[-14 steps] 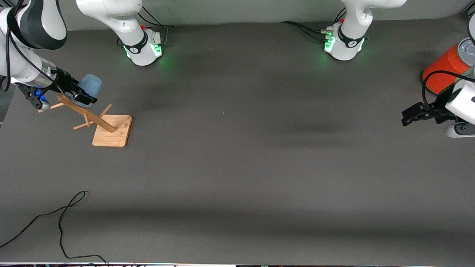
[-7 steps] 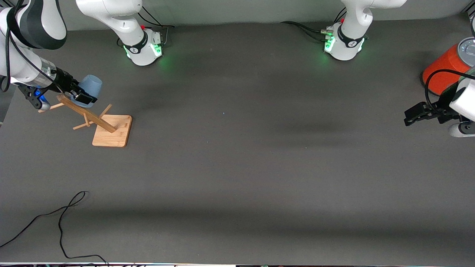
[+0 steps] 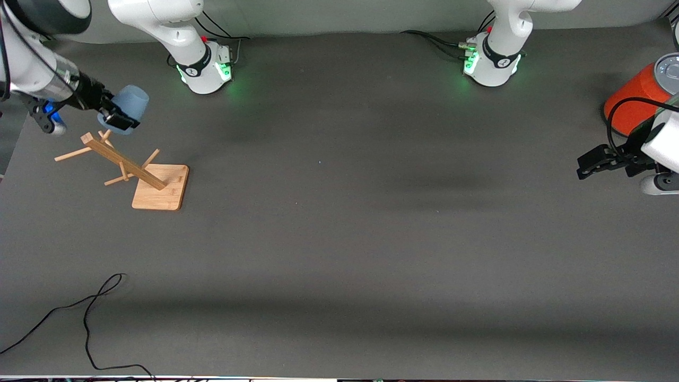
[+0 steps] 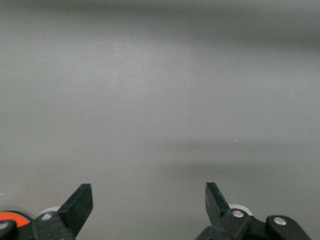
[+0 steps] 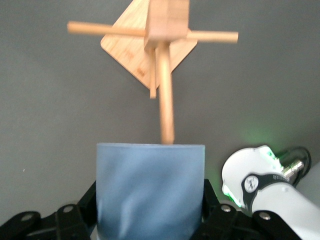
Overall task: Rotate and upright cup with both arms
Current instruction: 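Lift the blue cup off the tree peg with the right gripper, then carry the blue cup with the right gripper to the table middle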
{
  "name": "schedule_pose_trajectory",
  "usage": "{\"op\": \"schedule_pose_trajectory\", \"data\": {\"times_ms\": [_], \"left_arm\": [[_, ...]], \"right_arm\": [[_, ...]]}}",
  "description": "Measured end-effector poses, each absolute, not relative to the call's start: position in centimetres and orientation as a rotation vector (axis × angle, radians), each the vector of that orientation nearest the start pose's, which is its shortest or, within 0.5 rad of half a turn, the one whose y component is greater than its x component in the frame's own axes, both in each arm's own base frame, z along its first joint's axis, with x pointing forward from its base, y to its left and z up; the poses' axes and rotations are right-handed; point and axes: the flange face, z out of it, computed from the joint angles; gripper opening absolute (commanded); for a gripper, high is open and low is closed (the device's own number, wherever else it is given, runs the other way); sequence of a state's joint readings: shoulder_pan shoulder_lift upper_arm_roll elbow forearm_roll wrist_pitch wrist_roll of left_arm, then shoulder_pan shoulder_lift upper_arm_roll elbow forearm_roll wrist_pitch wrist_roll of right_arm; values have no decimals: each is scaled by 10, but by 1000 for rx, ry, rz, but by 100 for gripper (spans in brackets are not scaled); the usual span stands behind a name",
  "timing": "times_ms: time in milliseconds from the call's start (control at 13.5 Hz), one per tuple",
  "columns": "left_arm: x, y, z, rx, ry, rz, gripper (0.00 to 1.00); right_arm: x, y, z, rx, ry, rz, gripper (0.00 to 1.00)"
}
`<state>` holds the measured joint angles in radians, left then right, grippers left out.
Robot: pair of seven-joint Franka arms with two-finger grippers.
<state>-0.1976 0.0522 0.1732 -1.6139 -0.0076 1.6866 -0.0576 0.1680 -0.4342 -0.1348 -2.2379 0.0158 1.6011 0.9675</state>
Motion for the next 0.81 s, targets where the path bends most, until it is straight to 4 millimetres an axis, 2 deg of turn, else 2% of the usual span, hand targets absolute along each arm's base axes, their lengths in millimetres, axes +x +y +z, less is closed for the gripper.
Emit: {"op": "schedule_pose_trajectory", "data": {"times_ms": [296,444,593,815], "left_arm": [[579,-24,585,-3140,-34,-29,100],[579,-24,587,-3140,-35,-39,100],[580,-23,589,-3140,-36,-45,100],[580,-24,587,-3139,-35,-35,100]], "right_arm": [[391,91,551,-2751,1530,334,42],[383,150,560,-2707,1615,318,42],[381,218,565,-2665,1690,268,42],[399,312,552,-2613,1810,213,42]]}}
